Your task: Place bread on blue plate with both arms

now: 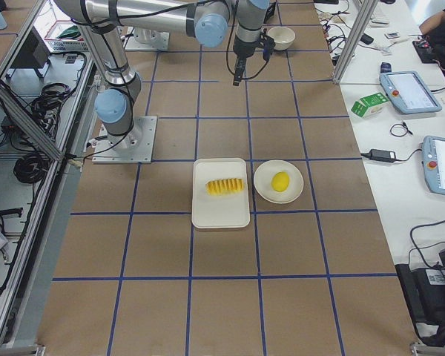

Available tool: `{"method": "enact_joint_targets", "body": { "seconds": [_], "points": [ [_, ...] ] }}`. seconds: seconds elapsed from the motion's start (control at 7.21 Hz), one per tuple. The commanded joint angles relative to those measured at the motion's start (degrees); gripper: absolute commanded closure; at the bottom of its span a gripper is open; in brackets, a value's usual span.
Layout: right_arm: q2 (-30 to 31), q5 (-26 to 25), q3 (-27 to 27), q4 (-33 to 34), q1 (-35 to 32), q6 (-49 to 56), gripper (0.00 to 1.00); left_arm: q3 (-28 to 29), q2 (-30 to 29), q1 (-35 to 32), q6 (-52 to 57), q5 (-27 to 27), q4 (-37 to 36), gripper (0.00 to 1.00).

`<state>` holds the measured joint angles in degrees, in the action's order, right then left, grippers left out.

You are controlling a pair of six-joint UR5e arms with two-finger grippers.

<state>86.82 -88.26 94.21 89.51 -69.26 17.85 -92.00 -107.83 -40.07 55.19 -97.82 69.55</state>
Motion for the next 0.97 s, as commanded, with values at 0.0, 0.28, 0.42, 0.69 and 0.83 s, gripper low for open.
{"method": "enact_joint_targets", "body": {
  "seconds": [0.0,0.28,0.42,0.69,0.83],
  "points": [
    [-2.2,-1.3,1.6,5.1,9.2,11.2,0.00,0.4,-5.6,1.2,14.1,0.9,-10.2,0.00],
    [-5.9,-5.4,3.1,9.3,14.0,13.4,0.00,2.4,-8.5,1.3,16.9,1.8,-9.9,0.00],
    [-7.2,-6.6,6.0,13.0,15.2,13.4,0.00,2.9,-9.6,1.3,19.7,3.8,-7.2,0.00],
    [-8.7,-9.5,13.3,25.1,15.8,16.0,0.00,3.9,-10.9,1.3,18.8,4.0,-5.8,0.00],
    [-8.8,-9.7,16.1,28.0,16.4,17.3,0.00,4.0,-12.0,1.4,17.5,4.3,-5.9,0.00]
  ]
}}
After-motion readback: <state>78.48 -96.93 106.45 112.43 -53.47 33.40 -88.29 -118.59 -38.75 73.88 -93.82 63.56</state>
